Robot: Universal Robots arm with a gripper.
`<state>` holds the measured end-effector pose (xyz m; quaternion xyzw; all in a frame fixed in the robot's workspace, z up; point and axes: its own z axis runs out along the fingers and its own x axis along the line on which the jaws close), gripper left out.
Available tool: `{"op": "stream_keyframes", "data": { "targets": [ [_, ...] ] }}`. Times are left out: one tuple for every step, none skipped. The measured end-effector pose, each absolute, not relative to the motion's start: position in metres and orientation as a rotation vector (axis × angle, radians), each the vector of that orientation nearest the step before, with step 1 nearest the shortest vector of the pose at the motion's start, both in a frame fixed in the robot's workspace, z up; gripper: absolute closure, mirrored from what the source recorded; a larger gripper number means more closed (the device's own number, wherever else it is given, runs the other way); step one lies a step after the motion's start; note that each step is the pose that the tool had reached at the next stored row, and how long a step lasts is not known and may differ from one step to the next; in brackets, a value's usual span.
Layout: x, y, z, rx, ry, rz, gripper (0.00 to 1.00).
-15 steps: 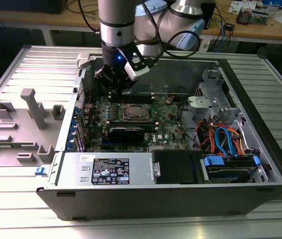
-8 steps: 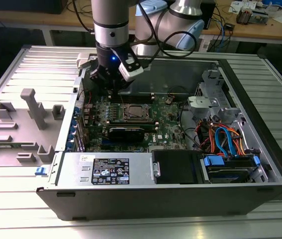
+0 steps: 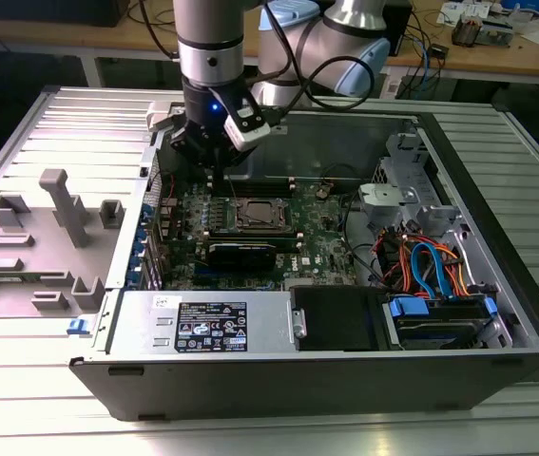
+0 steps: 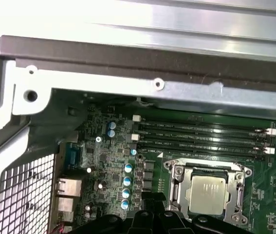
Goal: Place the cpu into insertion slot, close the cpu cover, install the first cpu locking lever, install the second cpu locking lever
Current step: 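Install the first cpu locking lever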
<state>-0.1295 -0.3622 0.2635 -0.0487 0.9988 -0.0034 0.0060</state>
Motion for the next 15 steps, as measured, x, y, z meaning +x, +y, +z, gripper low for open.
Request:
{"op": "stream_keyframes", "data": {
  "targets": [
    [-0.13, -0.36, 0.263, -0.152, 3.126, -0.011, 0.89],
    [-0.13, -0.358, 0.263, -0.152, 3.126, -0.011, 0.89],
    [-0.13, -0.357, 0.263, -0.152, 3.126, -0.011, 0.89],
    [-0.13, -0.355, 0.263, -0.152, 3.126, -0.011, 0.89],
    [-0.13, -0.354, 0.263, -0.152, 3.126, -0.011, 0.89],
    [-0.13, -0.353, 0.263, -0.152, 3.126, -0.011, 0.89],
    [-0.129, -0.352, 0.263, -0.152, 3.126, -0.011, 0.89],
    [-0.129, -0.351, 0.263, -0.152, 3.126, -0.011, 0.89],
    [-0.129, -0.35, 0.263, -0.152, 3.126, -0.011, 0.89],
    [-0.129, -0.35, 0.263, -0.153, 3.126, -0.011, 0.89],
    [-0.128, -0.35, 0.263, -0.153, 3.126, -0.011, 0.89],
    [-0.127, -0.35, 0.263, -0.152, 3.126, -0.011, 0.89],
    [-0.127, -0.35, 0.263, -0.152, 3.126, -0.011, 0.89],
    [-0.125, -0.35, 0.263, -0.152, 3.126, -0.011, 0.89],
    [-0.122, -0.349, 0.263, -0.153, 3.126, -0.011, 0.89]
  ]
}}
